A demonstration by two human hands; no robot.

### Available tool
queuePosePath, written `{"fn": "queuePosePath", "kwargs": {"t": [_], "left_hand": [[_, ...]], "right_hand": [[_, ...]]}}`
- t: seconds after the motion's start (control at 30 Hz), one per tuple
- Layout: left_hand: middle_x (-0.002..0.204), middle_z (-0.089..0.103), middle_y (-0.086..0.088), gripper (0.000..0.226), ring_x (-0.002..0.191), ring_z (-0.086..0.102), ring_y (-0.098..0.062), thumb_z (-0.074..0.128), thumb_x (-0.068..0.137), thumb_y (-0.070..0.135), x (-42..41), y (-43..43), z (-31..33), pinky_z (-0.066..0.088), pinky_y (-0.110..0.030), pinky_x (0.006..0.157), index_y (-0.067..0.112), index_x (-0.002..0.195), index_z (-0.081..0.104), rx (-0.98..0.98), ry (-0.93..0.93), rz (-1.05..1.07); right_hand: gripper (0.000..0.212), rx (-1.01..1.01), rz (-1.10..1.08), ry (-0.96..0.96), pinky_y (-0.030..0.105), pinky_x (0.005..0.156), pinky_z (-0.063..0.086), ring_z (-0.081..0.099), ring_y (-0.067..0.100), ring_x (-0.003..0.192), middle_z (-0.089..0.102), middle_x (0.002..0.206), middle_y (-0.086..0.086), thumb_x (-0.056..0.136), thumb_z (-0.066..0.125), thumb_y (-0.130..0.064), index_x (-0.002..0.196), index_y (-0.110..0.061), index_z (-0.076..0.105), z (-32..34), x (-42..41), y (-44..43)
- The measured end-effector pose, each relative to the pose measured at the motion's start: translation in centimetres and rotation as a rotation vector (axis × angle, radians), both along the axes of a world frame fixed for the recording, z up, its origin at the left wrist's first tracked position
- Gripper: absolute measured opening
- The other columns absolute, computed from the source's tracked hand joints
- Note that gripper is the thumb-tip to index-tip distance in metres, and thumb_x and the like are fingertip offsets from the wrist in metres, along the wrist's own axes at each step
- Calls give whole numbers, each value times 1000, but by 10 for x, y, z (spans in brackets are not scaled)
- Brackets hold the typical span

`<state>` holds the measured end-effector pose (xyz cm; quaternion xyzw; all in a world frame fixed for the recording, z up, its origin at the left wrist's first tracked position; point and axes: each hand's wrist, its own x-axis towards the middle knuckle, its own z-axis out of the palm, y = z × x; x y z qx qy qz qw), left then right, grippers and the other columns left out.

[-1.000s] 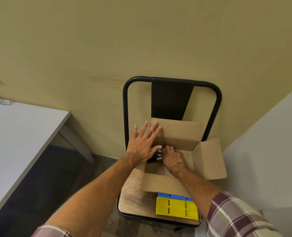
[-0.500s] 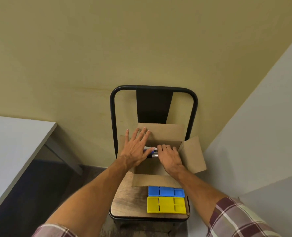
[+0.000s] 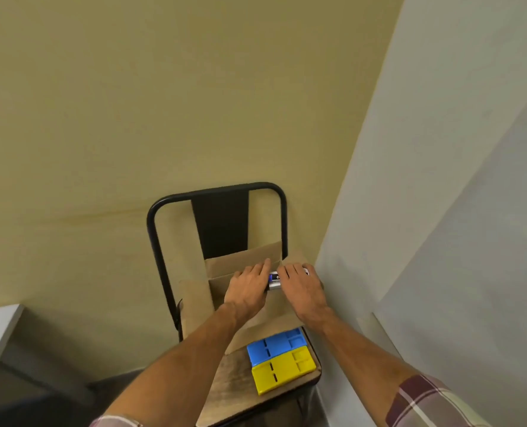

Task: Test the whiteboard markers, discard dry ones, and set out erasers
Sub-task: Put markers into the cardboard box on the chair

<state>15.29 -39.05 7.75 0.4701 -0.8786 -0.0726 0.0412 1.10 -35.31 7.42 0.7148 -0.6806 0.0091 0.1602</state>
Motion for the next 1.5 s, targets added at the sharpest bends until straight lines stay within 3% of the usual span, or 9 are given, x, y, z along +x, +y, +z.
{"fn": "queuePosePath", "kwargs": {"t": [0.2, 0.33, 0.5, 0.6, 0.73, 0.8, 0.97, 1.1, 1.5], "left_hand": [[139, 46, -8, 57, 123, 46, -27, 58, 88, 0, -23, 26, 16, 46, -38, 95, 14, 138, 34, -118, 10, -180], [113, 56, -1, 45, 102, 56, -24, 70, 80, 6, -33, 45, 16, 51, -37, 71, 16, 119, 51, -198, 26, -284], [117, 51, -2, 48, 109, 50, -29, 60, 79, -2, -50, 78, 15, 45, -41, 79, 17, 120, 45, -237, -26, -438], [117, 52, -4, 38, 110, 50, -31, 49, 86, 0, -67, 102, 16, 43, -41, 82, 16, 121, 46, -240, -27, -532], [79, 60, -2, 41, 69, 59, -25, 84, 56, 6, -99, 133, 8, 48, -35, 51, 18, 88, 62, -301, -17, -691], [75, 59, -1, 48, 66, 59, -24, 89, 47, 8, -114, 151, 8, 47, -33, 48, 19, 85, 63, -296, -6, -716], [121, 53, -6, 49, 111, 50, -29, 60, 85, 0, -137, 197, 5, 42, -38, 86, 15, 129, 44, -247, 38, -771], [100, 62, 0, 63, 86, 58, -23, 85, 61, 4, -154, 233, -3, 50, -33, 68, 20, 115, 56, -184, 43, -832], [122, 56, -2, 40, 106, 51, -24, 46, 93, 5, -178, 339, -34, 40, -33, 89, 19, 130, 47, -36, 118, -1026]], "right_hand": [[54, -142, -58, -66, 33, 72, 51, 62, 19, 71, 66, 78, 1, 36, 91, -16, 84, -16, 67, 12, -7, 41], [56, -165, -99, -236, 42, 106, 31, 59, 18, 104, 63, 112, 0, 74, 71, -45, 120, -15, 57, 7, -29, 86], [77, -242, -488, -1056, 32, 110, 26, 33, 15, 132, 36, 144, 1, 86, 34, -65, 145, -15, 31, 14, -44, 158], [49, -442, -715, -1650, 22, 88, 47, 58, 8, 100, 56, 118, 4, 95, 33, -54, 121, -15, 49, 23, -46, 186], [48, -662, -787, -2190, 39, 80, 54, 65, 28, 95, 62, 107, 15, 97, 35, -52, 115, -11, 53, 22, -59, 220], [44, -703, -814, -2246, 38, 72, 55, 65, 30, 90, 63, 101, 18, 99, 37, -45, 108, -6, 56, 23, -66, 238], [9, -717, -881, -2112, 30, 55, 47, 63, 24, 73, 62, 92, 14, 97, 48, -17, 98, -11, 55, 26, -83, 288], [3, -849, -830, -2088, 25, 51, 44, 63, 22, 71, 60, 90, 12, 97, 49, -9, 99, -10, 51, 18, -89, 331], [5, -1075, -931, -1948, 26, 49, 45, 58, 19, 63, 59, 89, 15, 96, 49, -7, 96, -8, 54, -22, -79, 453]]}}
